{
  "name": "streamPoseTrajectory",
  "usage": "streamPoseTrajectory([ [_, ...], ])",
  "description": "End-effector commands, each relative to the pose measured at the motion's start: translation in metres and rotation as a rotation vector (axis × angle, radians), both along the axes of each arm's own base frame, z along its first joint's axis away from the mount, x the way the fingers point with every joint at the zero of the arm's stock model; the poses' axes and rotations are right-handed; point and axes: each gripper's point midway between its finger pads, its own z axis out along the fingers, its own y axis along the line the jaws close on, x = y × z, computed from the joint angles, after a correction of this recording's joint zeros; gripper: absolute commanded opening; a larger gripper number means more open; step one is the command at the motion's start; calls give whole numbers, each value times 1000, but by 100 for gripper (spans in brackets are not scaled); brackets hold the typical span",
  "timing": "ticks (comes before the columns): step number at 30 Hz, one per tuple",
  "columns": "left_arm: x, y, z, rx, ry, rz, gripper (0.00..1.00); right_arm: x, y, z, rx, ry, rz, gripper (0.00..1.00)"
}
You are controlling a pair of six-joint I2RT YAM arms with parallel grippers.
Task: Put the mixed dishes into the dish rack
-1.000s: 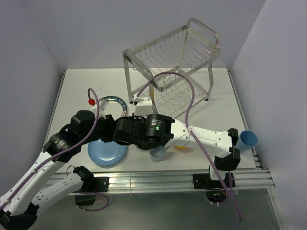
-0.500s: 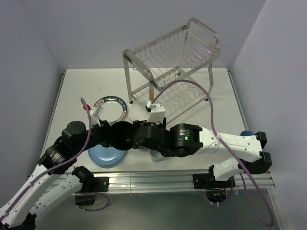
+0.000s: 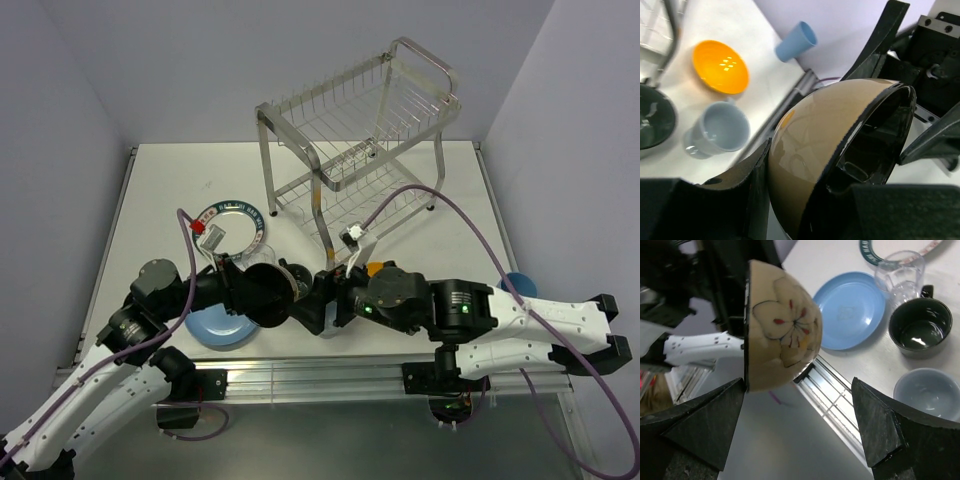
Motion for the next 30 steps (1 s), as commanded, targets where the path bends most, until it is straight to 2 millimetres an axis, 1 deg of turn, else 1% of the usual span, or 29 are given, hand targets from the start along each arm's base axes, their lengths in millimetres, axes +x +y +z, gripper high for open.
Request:
streamPoseTrajectory([
  [1,-21,-8,60,-208,-127,-133,0,-13,2,28,100,-96,121,94],
  [3,-27,-8,66,-248,-119,-161,0,-17,3,29,110,-107,147,93],
  [4,-31,-8,64,-257,-111,-183,0,-20,4,30,116,-107,169,93],
  [5,-34,-8,71,-285,-132,-198,0,-20,6,28,116,-107,172,93],
  [6,-36,-8,73,-297,-122,-208,0,-20,7,30,126,-107,173,93],
  [11,-38,-8,76,-306,-130,-219,0,-23,19,33,136,-93,189,93],
  [13,-40,-7,79,-318,-136,-228,0,-23,26,28,117,-87,194,94],
  [14,-41,-7,80,-321,-140,-230,0,-23,29,31,120,-85,193,94],
  [15,-42,-7,81,-323,-144,-233,0,-23,33,27,106,-80,198,94],
  [19,-44,-6,83,-325,-148,-241,0,-25,40,33,123,-87,216,94],
  [21,-44,-6,82,-321,-145,-242,0,-23,37,39,144,-92,201,91],
  [23,-43,-7,80,-315,-141,-239,0,-23,33,40,160,-98,199,89],
  [24,-43,-7,78,-314,-138,-239,0,-23,29,48,194,-106,198,88],
  [25,-43,-7,78,-315,-138,-239,0,-25,28,46,198,-104,202,87],
  [26,-42,-7,77,-314,-136,-239,0,-25,24,50,215,-108,201,86],
  [29,-41,-8,75,-311,-133,-237,0,-25,20,50,223,-106,199,84],
  [30,-41,-8,74,-310,-130,-237,0,-26,19,53,234,-109,203,83],
])
